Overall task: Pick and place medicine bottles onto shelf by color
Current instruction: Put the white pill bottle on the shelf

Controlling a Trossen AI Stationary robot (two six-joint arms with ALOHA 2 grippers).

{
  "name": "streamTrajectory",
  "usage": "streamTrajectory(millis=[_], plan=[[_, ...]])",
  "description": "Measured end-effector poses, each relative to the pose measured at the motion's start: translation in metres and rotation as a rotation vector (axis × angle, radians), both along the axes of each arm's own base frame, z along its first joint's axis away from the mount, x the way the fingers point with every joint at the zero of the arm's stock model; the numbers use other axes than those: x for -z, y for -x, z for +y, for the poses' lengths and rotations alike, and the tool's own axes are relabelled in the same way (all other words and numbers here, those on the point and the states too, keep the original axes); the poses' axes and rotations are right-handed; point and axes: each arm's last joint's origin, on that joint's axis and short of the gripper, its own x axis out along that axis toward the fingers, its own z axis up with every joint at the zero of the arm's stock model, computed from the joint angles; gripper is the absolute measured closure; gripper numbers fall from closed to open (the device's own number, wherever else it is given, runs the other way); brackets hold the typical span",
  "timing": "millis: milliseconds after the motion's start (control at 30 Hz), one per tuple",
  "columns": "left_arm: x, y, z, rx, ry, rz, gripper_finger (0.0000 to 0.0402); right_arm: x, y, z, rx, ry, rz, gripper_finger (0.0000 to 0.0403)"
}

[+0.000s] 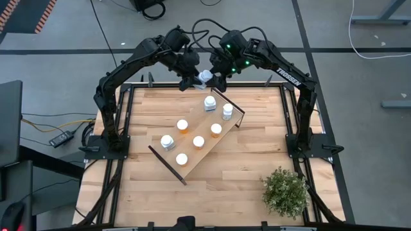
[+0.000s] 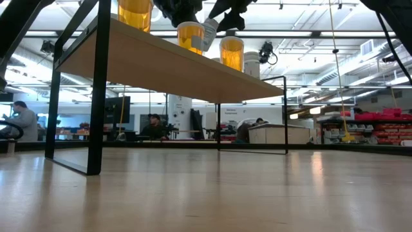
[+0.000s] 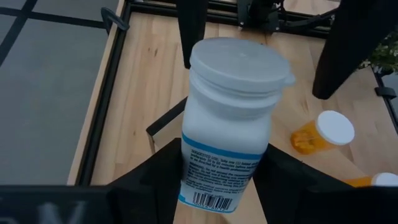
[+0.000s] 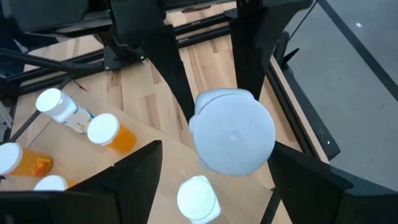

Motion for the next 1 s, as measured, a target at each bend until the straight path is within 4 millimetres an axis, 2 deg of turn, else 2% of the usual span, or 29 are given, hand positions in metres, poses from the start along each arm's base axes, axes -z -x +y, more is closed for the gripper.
streamTrajectory(millis=[400, 700, 1000], plan=[[-0.007, 0.003, 0.002, -0.047, 0.028, -0.047, 0.0228, 0.004, 0.008, -0.009, 0.031, -0.023, 0.048, 0.0109], [-0.018, 0.0, 0.001, -0.02, 0.076, -0.16, 0.0228, -0.001, 0.005, -0.011, 0.023, 0.017, -0.005, 0.0109], [-0.019, 0.0, 0.001, -0.027, 0.081, -0.17, 0.0227, -0.001, 0.005, -0.011, 0.039, 0.018, -0.003, 0.0123]])
